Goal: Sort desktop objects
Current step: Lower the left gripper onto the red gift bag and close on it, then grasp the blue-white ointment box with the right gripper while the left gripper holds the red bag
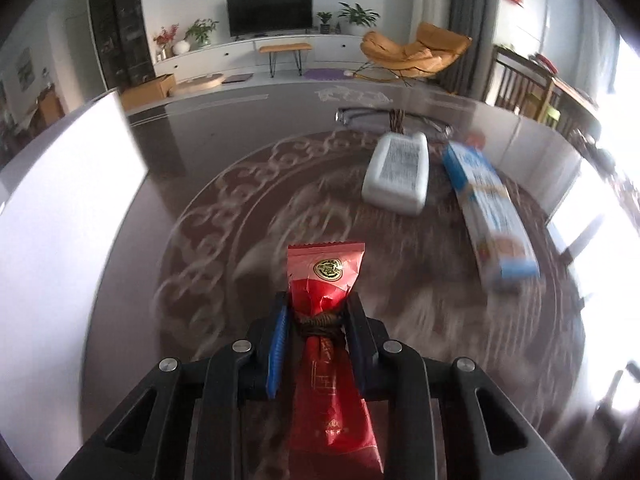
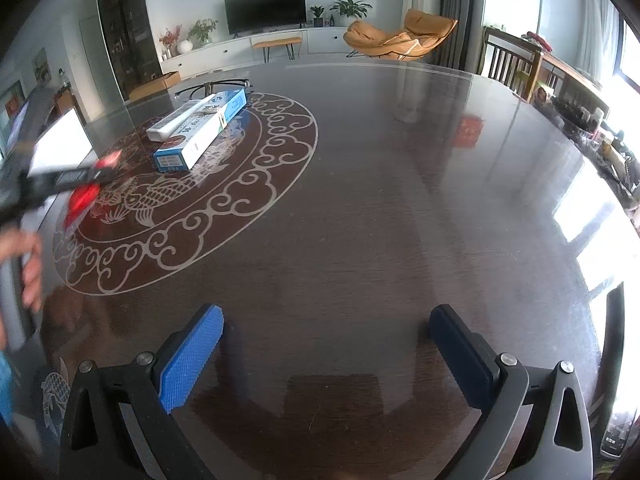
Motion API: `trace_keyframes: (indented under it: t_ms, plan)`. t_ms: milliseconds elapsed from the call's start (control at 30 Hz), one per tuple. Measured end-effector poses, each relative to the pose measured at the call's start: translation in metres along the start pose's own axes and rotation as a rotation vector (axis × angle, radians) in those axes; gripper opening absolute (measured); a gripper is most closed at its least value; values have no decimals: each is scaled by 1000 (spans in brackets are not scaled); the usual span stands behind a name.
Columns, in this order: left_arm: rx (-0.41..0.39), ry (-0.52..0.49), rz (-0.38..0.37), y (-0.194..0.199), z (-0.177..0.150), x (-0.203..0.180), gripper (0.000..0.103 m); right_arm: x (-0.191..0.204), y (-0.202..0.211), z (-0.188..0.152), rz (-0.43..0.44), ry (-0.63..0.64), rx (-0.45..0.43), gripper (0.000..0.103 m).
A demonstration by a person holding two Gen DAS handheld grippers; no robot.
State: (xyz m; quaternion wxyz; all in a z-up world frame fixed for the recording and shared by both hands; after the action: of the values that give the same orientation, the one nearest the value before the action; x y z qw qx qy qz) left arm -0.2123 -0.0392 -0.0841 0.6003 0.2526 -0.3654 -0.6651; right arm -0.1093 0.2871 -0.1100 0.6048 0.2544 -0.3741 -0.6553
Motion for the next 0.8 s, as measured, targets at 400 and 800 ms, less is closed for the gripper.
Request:
trace_keyframes:
  t_ms: [400,800]
  plan:
    - [31,35,15,33,-61,23,96,-1,1,0,15,-11,-4,103]
    - [49,26,0,26,-61,18,103,0,-1,-1,-15,11,3,103]
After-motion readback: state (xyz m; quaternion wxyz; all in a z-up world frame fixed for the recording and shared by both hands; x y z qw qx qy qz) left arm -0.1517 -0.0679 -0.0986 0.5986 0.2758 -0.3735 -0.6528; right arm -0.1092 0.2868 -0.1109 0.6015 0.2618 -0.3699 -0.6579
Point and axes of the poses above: each gripper's, at about its wrist camera, not at the fingertips, and y roughly against the way its jaws point, x to its left, z to its top, the point moved 4 cm from there along -y, roughly the way its jaws point, and after that the axes turned 9 degrees about -y, right-handed, at the moved point
